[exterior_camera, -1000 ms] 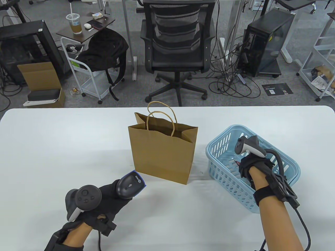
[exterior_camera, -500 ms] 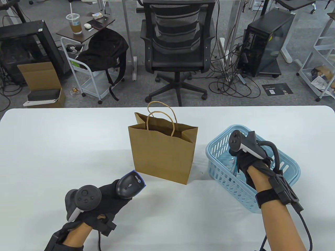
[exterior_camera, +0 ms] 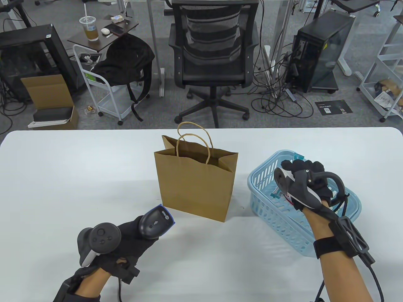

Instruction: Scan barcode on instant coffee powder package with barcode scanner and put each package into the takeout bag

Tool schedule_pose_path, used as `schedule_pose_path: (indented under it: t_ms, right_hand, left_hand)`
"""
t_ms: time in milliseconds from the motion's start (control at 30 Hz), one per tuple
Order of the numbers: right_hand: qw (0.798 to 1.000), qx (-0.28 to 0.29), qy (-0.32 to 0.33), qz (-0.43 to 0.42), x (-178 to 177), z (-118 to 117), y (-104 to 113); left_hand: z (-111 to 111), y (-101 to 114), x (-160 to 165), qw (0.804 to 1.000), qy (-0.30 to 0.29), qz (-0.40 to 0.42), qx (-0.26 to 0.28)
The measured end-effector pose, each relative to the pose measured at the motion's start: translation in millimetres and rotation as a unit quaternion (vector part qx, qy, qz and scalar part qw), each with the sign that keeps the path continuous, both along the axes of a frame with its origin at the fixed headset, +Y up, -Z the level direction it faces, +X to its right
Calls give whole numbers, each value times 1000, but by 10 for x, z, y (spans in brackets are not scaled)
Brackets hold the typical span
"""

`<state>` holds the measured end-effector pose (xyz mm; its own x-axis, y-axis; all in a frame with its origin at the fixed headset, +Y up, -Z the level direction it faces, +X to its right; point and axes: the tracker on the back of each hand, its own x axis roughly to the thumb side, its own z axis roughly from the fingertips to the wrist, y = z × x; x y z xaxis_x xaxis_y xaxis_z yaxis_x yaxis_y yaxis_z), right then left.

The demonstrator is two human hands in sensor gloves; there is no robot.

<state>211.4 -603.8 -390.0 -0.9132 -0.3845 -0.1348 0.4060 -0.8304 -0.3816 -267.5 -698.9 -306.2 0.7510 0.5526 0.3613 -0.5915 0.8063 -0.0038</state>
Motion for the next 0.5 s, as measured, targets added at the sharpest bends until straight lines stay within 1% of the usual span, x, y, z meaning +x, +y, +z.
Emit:
schedule_pose_path:
  t_ms: [100, 200, 333, 400, 467, 500]
  right_hand:
    - [1000, 5, 7, 6, -16, 74, 60]
    - [1000, 12, -9, 14, -23, 137, 132]
    - [999, 16, -28, -16, 25, 200, 261]
    - [999, 27, -14, -26, 49, 247, 334]
    - [999, 9, -13, -34, 38, 280, 386]
    - [999, -11, -14, -42, 27, 305, 408]
  left_hand:
    - [0, 0, 0, 1000, 0, 0, 0]
    - [-2, -2, -1, 1000, 0, 3, 1]
    - [4, 4, -18, 1000, 2, 6, 2]
    - [4, 6, -22, 1000, 3, 8, 2]
    - [5, 9, -25, 1000, 3, 9, 3]
    - [6, 11, -27, 1000, 3, 9, 4]
